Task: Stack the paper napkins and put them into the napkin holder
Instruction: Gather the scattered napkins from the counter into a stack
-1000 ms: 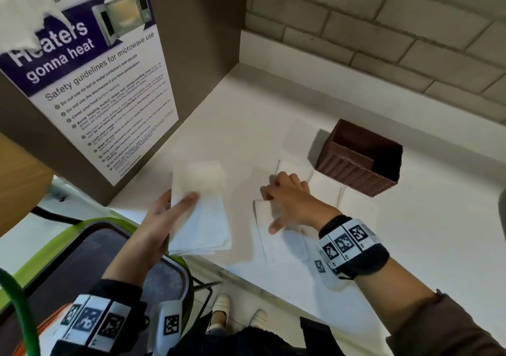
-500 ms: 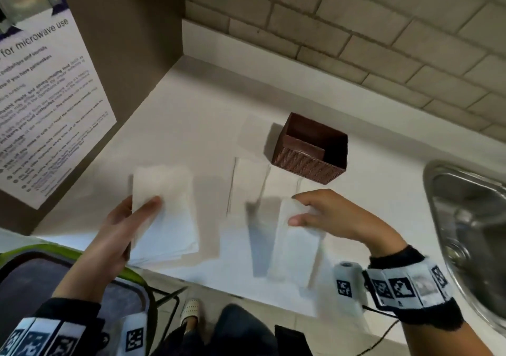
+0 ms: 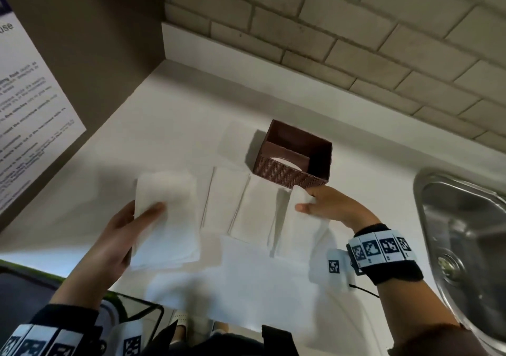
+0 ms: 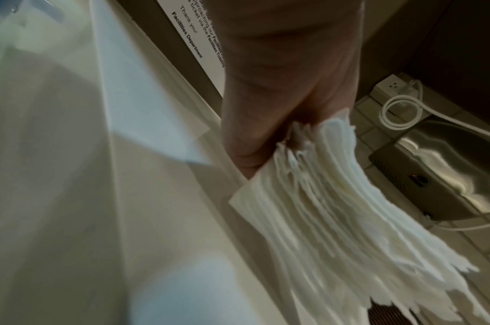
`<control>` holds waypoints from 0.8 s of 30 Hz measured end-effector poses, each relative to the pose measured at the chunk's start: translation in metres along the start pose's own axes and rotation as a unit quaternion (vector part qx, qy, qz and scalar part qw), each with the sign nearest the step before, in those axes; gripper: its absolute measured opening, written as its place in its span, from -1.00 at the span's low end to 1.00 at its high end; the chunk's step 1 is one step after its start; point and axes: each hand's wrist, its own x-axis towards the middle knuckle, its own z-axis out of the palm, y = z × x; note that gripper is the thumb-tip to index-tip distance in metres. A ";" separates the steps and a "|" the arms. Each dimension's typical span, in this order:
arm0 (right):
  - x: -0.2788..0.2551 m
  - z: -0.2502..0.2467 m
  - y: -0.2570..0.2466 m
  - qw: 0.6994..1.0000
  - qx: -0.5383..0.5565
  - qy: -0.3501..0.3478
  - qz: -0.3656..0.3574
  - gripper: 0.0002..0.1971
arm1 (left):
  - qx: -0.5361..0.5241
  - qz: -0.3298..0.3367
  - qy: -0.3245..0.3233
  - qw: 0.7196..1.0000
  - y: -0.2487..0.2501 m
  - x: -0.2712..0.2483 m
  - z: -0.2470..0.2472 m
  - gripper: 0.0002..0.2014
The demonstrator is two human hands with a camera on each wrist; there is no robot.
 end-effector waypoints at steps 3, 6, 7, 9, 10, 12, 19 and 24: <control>0.005 0.000 0.002 1.000 0.008 0.010 -0.018 -0.61 | -0.006 -0.007 0.012 1.000 -0.003 0.002 0.005 -0.71; 0.015 0.019 0.003 0.997 -0.040 0.058 -0.038 -0.43 | -0.006 -0.007 0.008 1.000 -0.005 0.002 0.010 -0.55; 0.017 0.027 0.004 0.995 -0.050 0.081 -0.035 -0.39 | -0.005 0.000 0.002 1.000 -0.005 0.002 0.011 -0.46; 0.019 0.039 0.008 0.990 -0.080 0.117 -0.017 -0.33 | -0.001 0.012 -0.004 1.000 -0.004 0.002 0.014 -0.30; 0.020 0.043 0.009 0.988 -0.095 0.125 -0.007 -0.29 | -0.002 0.015 -0.004 1.000 -0.003 0.003 0.015 -0.29; 0.019 0.048 0.013 0.984 -0.117 0.135 0.003 -0.25 | -0.010 0.021 -0.005 1.000 -0.001 0.005 0.017 -0.28; 0.006 0.046 0.009 0.969 -0.190 0.155 0.013 -0.38 | -0.005 0.033 -0.010 0.999 -0.002 0.011 0.020 -0.10; -0.031 0.015 -0.005 0.994 -0.072 0.064 -0.051 -0.59 | -0.017 0.023 -0.003 1.000 -0.002 0.011 0.017 -0.34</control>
